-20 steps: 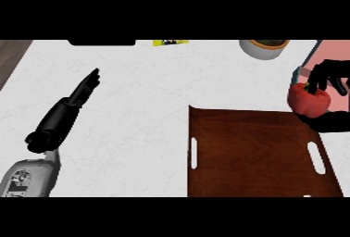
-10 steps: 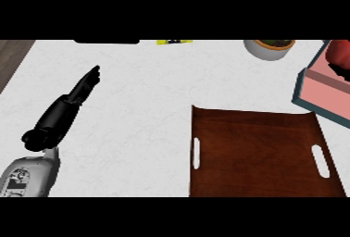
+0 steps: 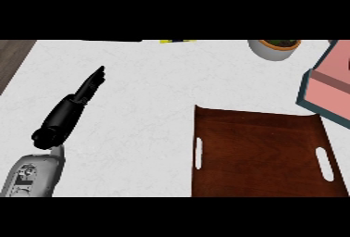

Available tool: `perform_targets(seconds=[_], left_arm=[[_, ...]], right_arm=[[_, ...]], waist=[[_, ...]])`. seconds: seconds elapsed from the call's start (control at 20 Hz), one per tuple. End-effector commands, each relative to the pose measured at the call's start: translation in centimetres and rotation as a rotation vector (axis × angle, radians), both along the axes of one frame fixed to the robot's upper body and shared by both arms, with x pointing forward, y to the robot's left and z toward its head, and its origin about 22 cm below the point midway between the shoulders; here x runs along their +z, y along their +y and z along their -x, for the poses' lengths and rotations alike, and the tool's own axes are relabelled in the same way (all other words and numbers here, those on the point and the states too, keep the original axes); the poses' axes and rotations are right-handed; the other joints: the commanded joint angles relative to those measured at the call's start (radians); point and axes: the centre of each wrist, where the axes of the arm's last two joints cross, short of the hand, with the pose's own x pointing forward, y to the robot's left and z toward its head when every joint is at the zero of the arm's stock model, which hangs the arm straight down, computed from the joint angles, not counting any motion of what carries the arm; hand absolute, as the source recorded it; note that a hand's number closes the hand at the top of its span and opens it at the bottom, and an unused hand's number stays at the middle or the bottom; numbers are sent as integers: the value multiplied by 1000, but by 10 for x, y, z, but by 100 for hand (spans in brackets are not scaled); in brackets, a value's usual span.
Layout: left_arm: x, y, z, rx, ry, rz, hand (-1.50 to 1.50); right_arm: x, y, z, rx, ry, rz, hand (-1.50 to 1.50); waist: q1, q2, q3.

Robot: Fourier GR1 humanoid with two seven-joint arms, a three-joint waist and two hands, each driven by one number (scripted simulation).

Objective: Pick the bell pepper from the tray and place it in the cardboard box

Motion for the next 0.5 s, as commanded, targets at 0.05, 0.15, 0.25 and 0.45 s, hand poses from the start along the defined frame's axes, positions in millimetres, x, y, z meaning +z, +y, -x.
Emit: perform_targets(seconds=[0.05, 0.15, 0.25, 0.45], left_arm=[[3, -2, -3, -34, 0, -8, 0], [8, -12, -4, -15, -18, 5, 0], [-5, -5, 3, -24, -1, 13, 0], [-1, 4, 5, -10, -8, -3, 0]], right_arm=[[-21, -24, 0, 20, 166, 52, 150], [-15, -31, 1, -5, 241, 119, 150], [-30, -53, 17, -9, 311, 111, 150], [-37, -51, 14, 149, 340, 51, -150]], waist=[[19, 7, 2], [20, 5, 2], [17, 7, 2], [17, 4, 3]])
